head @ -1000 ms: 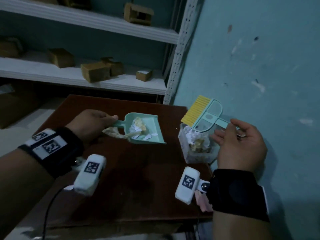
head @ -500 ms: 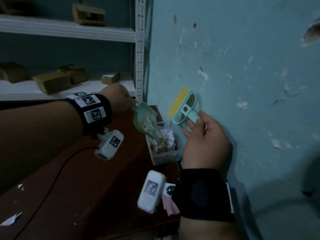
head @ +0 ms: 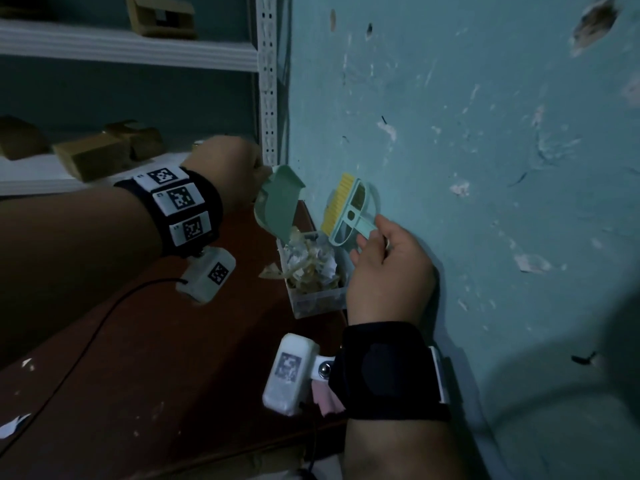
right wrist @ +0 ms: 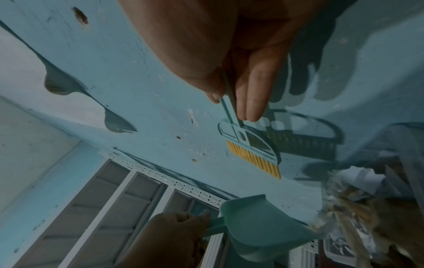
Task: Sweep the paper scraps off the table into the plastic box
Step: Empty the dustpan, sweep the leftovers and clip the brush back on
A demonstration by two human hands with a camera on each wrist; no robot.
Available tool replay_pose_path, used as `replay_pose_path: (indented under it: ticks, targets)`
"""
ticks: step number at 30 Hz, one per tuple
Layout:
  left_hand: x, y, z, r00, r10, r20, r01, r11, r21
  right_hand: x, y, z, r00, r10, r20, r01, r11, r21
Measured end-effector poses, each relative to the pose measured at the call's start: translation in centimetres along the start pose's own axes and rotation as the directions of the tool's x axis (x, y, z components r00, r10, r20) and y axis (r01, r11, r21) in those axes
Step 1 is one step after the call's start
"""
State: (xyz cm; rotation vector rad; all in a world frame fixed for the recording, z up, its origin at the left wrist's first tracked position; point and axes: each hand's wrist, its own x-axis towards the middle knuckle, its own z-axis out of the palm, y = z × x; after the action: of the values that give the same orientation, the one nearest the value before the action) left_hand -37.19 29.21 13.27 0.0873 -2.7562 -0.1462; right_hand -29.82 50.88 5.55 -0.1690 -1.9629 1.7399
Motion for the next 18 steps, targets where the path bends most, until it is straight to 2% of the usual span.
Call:
replay_pose_path:
  ticks: [4,7,10,14,18]
  targets:
    - [-1.0,-1.2,-1.8,0.995,-0.074,-0.070,0.068,0.994,-0.085,-0.5,-0.3,0.4,1.000,-0.026,-0.003,0.026,1.000,0.001]
    - [-2.6,-2.9,-2.7,0.981,-0.155,-0.120,0.135,0.978,-0.161,-1.3,-0.8,1.0,0.999,0.001,0.044,-0.003,1.000,0.026]
    - [-4.9,-5.0,-3.6,0.958,-0.260,-0.123,0.222,0.941,-0.256,-2.4,-1.3,2.2,0.997,0.016,0.072,-0.023,0.995,0.093]
    - [-9.7,-9.4,-5.1,0.907,-0.416,-0.059,0.377,0.869,-0.320,-4.7,-2.1,3.8,0.992,-0.004,0.123,-0.010,0.993,0.114]
    - [-16.3,-14.1,-6.5,0.811,-0.585,0.014,0.531,0.727,-0.435,-7.3,-2.9,5.6,0.975,0.000,0.224,-0.027,0.993,0.117]
